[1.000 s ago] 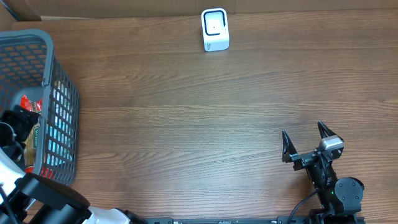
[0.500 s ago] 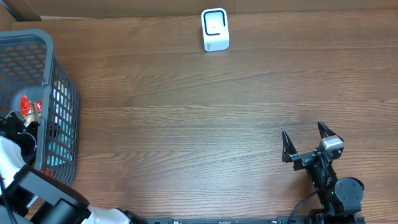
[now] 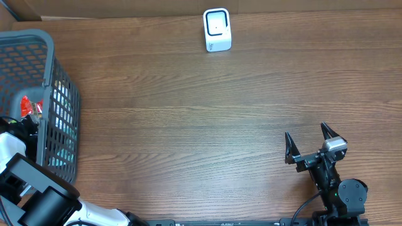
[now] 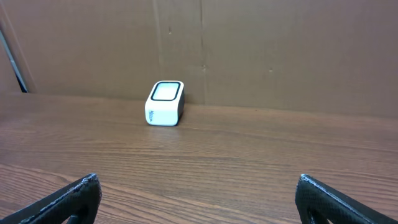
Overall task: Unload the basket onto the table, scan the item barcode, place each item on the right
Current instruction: 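Grasp the light-blue packet in the basket with the left gripper, then carry the blue packet to the table centre and release it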
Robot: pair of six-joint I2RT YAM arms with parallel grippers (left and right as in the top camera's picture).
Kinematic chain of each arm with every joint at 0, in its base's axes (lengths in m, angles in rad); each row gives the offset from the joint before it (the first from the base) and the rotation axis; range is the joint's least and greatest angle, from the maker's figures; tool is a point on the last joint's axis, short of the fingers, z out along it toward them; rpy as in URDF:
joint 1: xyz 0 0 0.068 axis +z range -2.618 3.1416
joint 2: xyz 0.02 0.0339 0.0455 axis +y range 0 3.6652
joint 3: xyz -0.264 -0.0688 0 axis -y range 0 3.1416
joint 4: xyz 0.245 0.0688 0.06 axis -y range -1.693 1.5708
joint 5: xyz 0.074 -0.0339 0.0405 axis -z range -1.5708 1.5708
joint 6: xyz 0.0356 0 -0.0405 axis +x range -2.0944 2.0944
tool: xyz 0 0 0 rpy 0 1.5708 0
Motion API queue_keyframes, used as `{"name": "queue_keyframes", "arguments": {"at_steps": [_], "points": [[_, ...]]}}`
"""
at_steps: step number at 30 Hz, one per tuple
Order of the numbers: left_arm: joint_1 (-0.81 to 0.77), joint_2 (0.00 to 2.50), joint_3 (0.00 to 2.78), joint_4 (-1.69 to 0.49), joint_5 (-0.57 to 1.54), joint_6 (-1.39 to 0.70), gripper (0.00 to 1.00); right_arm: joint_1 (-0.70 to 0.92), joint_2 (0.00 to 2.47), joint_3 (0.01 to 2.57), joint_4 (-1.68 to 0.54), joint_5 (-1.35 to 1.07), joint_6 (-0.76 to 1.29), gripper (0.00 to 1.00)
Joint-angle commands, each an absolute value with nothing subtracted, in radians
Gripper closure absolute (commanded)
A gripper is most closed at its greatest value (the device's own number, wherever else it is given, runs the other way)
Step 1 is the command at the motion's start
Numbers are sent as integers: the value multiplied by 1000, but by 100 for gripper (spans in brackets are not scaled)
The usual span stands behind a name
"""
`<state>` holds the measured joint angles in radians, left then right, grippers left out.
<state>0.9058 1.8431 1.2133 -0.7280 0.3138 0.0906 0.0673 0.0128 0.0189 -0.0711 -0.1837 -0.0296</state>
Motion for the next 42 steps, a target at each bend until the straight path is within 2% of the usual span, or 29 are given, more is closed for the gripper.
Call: {"name": "queue_keyframes", "arguments": {"at_steps": [1, 14, 22, 27, 35, 42], "points": [[896, 1884, 1219, -746, 304, 57, 96, 75, 4, 8, -66, -188, -27, 0], [895, 1790, 1793, -1126, 308, -112, 96, 75, 4, 8, -66, -188, -27, 0], [830, 1644, 2034, -1216, 312, -169, 96, 75, 4, 8, -66, -188, -27, 0], [648, 1513, 2054, -1233, 312, -160, 96, 75, 4, 8, -66, -188, -27, 0], [191, 1477, 1972, -1398, 307, -115, 96, 75, 4, 8, -66, -188, -27, 0], [-60, 1529, 1628, -1136, 308, -271, 96, 75, 4, 8, -66, -188, -27, 0]]}}
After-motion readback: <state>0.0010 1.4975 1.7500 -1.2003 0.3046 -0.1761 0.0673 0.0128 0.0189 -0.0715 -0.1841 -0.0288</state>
